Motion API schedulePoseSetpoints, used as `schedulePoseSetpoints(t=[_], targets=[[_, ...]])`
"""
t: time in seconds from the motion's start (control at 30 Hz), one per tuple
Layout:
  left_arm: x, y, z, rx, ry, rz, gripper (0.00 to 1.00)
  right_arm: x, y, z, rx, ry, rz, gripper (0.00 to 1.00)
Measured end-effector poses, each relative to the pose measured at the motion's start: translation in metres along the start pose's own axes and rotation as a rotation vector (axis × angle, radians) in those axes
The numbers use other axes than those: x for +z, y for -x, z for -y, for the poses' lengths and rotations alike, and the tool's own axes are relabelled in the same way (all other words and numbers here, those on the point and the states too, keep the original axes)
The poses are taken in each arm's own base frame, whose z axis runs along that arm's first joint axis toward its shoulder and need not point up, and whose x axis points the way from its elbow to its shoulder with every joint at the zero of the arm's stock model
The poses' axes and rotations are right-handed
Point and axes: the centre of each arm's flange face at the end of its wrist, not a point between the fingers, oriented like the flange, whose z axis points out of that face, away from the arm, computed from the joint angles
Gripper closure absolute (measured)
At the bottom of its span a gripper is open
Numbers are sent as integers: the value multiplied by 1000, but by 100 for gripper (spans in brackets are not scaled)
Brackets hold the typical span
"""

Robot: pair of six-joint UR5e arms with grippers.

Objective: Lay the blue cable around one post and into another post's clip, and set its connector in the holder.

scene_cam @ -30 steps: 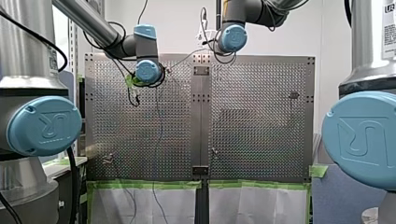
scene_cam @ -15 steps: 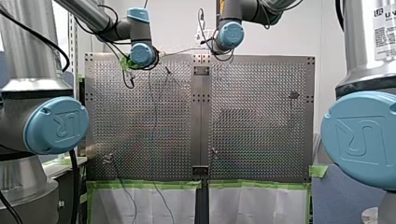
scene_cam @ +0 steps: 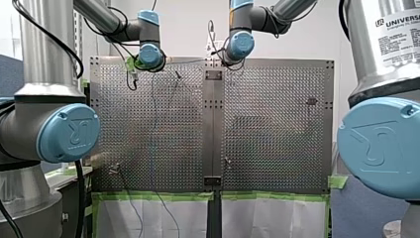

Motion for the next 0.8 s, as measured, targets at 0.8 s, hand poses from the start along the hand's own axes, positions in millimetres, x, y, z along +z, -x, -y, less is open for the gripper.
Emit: schedulePoseSetpoints(t=[0.8], targets=[[45, 23, 16, 51, -12, -95, 0, 68, -13, -38, -9, 21, 38, 100]])
